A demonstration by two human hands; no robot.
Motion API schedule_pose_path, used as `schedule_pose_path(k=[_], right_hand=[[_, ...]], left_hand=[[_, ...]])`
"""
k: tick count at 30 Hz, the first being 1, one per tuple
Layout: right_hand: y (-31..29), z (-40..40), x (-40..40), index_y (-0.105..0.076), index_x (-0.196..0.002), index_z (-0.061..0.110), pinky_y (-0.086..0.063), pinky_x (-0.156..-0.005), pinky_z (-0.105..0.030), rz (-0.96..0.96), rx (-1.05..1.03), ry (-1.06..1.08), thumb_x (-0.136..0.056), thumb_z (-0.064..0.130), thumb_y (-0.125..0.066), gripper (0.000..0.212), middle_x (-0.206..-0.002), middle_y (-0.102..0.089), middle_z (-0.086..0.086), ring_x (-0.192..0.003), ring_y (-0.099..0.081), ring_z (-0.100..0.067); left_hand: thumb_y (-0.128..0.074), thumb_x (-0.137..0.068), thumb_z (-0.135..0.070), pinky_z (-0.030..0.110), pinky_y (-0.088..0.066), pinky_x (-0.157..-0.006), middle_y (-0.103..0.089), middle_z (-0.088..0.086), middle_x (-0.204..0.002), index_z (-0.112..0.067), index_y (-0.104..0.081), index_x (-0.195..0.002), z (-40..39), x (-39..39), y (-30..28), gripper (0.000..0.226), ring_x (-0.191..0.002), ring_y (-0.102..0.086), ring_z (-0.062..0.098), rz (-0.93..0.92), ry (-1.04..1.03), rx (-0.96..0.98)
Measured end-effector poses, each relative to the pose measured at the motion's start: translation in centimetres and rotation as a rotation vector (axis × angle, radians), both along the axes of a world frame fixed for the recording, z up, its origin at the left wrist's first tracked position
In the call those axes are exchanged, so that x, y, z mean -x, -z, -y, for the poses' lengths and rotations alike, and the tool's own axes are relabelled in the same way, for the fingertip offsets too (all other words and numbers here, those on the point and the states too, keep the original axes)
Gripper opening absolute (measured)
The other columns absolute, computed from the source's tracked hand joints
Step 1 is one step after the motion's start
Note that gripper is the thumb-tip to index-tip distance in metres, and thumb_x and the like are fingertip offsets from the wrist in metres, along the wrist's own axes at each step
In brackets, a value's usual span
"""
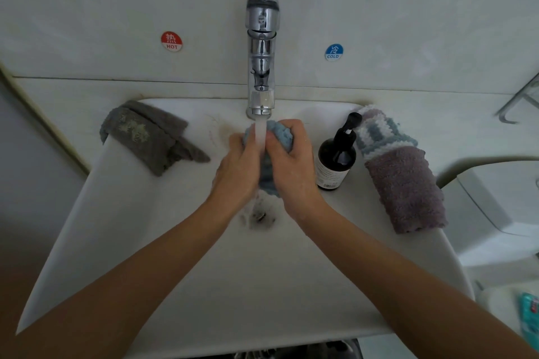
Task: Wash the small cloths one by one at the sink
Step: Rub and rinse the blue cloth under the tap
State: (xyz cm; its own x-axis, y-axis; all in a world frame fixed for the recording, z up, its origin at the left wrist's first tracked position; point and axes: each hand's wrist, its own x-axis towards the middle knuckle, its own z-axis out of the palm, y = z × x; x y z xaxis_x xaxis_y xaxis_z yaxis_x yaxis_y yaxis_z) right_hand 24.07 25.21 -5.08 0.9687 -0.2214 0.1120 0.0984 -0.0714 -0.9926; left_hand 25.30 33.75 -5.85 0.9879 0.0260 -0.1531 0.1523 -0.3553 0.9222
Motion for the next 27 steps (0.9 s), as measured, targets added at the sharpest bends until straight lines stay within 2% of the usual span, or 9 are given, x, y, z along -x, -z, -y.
schedule_pose_path(k=[4,6,8,10,14,17,20,22,27], right_hand=[[-0.2,0.2,0.1,-0.052,-0.094,0.031,-0.058,-0.074,-0.028,0.047,-0.027,-0.051,-0.094,0.001,-0.056,0.03,-0.095,-0.061,0.001,-0.087,-0.062,-0.01],[0.0,0.0,0.0,-0.053,-0.093,0.035,-0.058,-0.077,-0.036,0.082,-0.011,-0.07,-0.089,-0.002,-0.055,0.037,-0.101,-0.06,-0.01,-0.093,-0.062,-0.022],[0.1,-0.2,0.0,-0.056,-0.089,0.037,-0.057,-0.075,-0.044,0.099,-0.003,-0.103,-0.079,0.003,-0.055,0.035,-0.103,-0.058,-0.019,-0.094,-0.06,-0.037],[0.0,-0.2,0.1,-0.058,-0.087,0.032,-0.056,-0.067,-0.039,0.059,-0.029,-0.123,-0.069,0.005,-0.053,0.032,-0.1,-0.058,-0.018,-0.089,-0.059,-0.036],[-0.2,0.2,0.3,-0.055,-0.087,0.027,-0.051,-0.056,-0.024,-0.052,-0.211,-0.144,-0.08,0.014,-0.057,0.015,-0.093,-0.059,-0.005,-0.079,-0.059,-0.017],[0.3,-0.1,0.3,-0.053,-0.107,0.026,-0.058,-0.069,-0.031,-0.15,-0.198,-0.1,-0.098,0.036,-0.054,0.013,-0.108,-0.065,-0.004,-0.092,-0.067,-0.016],[0.4,0.0,0.1,-0.048,-0.126,0.024,-0.058,-0.074,-0.03,-0.243,-0.161,-0.107,-0.097,0.049,-0.049,0.038,-0.114,-0.065,-0.001,-0.098,-0.068,-0.013],[0.1,0.5,0.1,-0.05,-0.125,0.026,-0.059,-0.072,-0.032,-0.291,-0.174,-0.151,-0.096,0.054,-0.047,0.04,-0.112,-0.067,0.001,-0.097,-0.069,-0.017],[-0.3,0.6,-0.2,-0.055,-0.116,0.025,-0.061,-0.069,-0.035,-0.276,-0.096,-0.152,-0.1,0.039,-0.049,0.022,-0.106,-0.068,-0.002,-0.092,-0.07,-0.021]], left_hand=[[-0.006,-0.086,-0.078,0.027,-0.048,-0.045,-0.069,0.009,-0.094,-0.024,-0.053,-0.12,-0.6,-0.4,-0.4,0.079,-0.059,-0.065,0.016,-0.071,0.073,-0.064],[-0.009,-0.088,-0.075,0.025,-0.047,-0.047,-0.068,0.007,-0.093,-0.025,-0.056,-0.118,-0.9,-0.4,-1.1,0.075,-0.063,-0.063,0.014,-0.057,0.061,-0.001],[-0.014,-0.089,-0.071,0.022,-0.041,-0.043,-0.064,0.006,-0.073,-0.021,-0.058,-0.106,-1.0,-0.3,-1.6,0.069,-0.053,-0.057,0.013,-0.047,0.035,0.006],[-0.025,-0.095,-0.064,0.023,-0.041,-0.042,-0.063,0.002,-0.063,-0.023,-0.057,-0.09,-0.8,-0.3,-1.7,0.052,-0.049,-0.056,0.013,-0.046,-0.033,0.061],[-0.044,-0.1,-0.037,0.027,-0.045,-0.045,-0.066,0.006,-0.094,-0.024,-0.055,-0.095,-0.6,0.1,-1.7,0.018,-0.072,-0.066,0.021,0.022,-0.093,0.279],[-0.053,-0.096,-0.023,0.029,-0.055,-0.053,-0.068,0.003,-0.096,-0.02,-0.057,-0.1,-0.2,0.7,-1.8,0.007,-0.081,-0.069,0.015,0.042,-0.117,0.413],[-0.053,-0.091,-0.005,0.031,-0.06,-0.07,-0.067,0.003,-0.099,-0.019,-0.056,-0.103,-0.1,0.8,-1.8,0.019,-0.089,-0.069,0.013,0.046,-0.125,0.548],[-0.047,-0.086,0.006,0.035,-0.058,-0.079,-0.064,0.006,-0.105,-0.019,-0.054,-0.107,-0.5,0.7,-1.7,0.034,-0.098,-0.066,0.018,0.07,-0.114,0.564],[-0.044,-0.073,0.017,0.023,-0.052,-0.072,-0.056,0.001,-0.11,-0.022,-0.045,-0.124,-0.8,0.7,-1.8,0.064,-0.1,-0.059,0.013,0.132,-0.019,0.426]])
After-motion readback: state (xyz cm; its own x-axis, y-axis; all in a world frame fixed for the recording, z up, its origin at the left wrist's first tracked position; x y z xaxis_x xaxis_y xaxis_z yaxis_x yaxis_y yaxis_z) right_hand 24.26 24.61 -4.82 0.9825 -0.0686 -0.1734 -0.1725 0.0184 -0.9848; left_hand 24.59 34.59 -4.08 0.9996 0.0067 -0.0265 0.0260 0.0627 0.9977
